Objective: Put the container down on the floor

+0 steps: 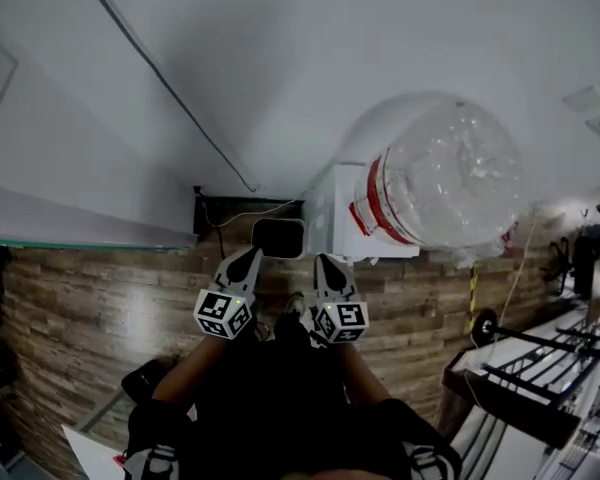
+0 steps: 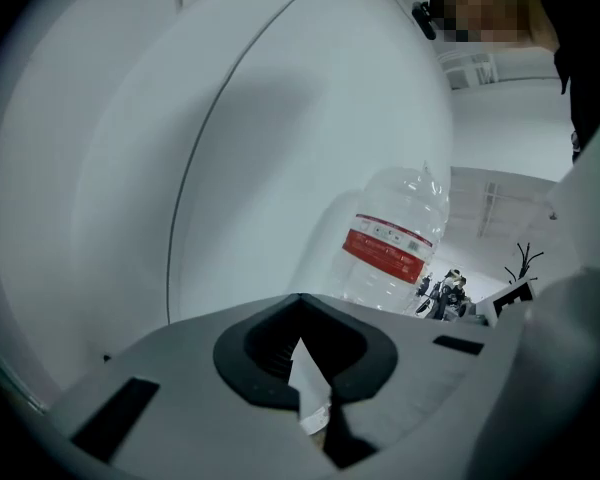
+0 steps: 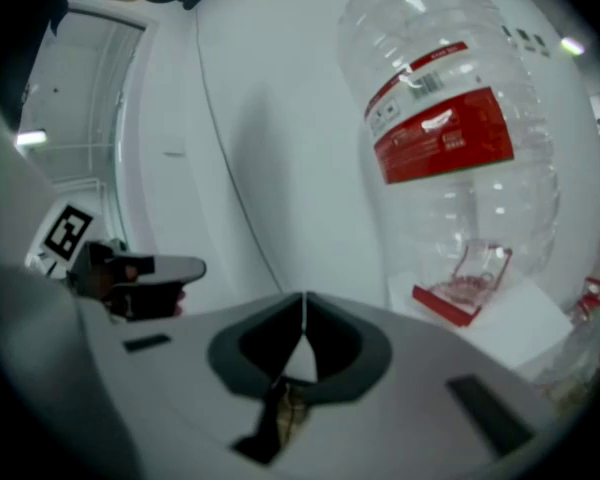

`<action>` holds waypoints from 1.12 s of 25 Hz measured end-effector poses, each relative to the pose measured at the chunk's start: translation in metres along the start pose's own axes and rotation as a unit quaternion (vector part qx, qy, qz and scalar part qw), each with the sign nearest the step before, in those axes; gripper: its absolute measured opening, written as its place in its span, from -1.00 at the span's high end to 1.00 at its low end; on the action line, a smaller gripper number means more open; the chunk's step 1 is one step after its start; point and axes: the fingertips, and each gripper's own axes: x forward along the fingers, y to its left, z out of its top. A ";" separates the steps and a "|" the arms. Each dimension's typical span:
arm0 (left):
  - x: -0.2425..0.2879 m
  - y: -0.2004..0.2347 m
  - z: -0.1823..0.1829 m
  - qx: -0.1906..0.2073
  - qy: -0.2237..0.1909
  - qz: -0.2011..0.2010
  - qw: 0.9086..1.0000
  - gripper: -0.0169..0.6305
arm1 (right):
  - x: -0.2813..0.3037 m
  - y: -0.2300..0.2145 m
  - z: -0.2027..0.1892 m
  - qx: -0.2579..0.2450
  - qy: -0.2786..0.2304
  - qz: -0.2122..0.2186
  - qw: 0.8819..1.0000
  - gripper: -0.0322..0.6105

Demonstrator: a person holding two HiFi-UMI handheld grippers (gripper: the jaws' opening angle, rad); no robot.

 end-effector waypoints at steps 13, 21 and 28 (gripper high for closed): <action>-0.040 -0.016 0.084 0.125 -0.099 0.040 0.986 0.86 | -0.007 0.032 0.051 0.000 -0.028 0.001 1.000 0.79; -0.045 -0.012 0.076 0.117 -0.093 0.046 0.988 0.86 | -0.013 0.047 0.040 -0.003 -0.023 0.014 1.000 0.79; -0.042 -0.018 0.070 0.124 -0.092 0.029 0.988 0.86 | -0.017 0.049 0.043 -0.015 -0.025 0.012 1.000 0.80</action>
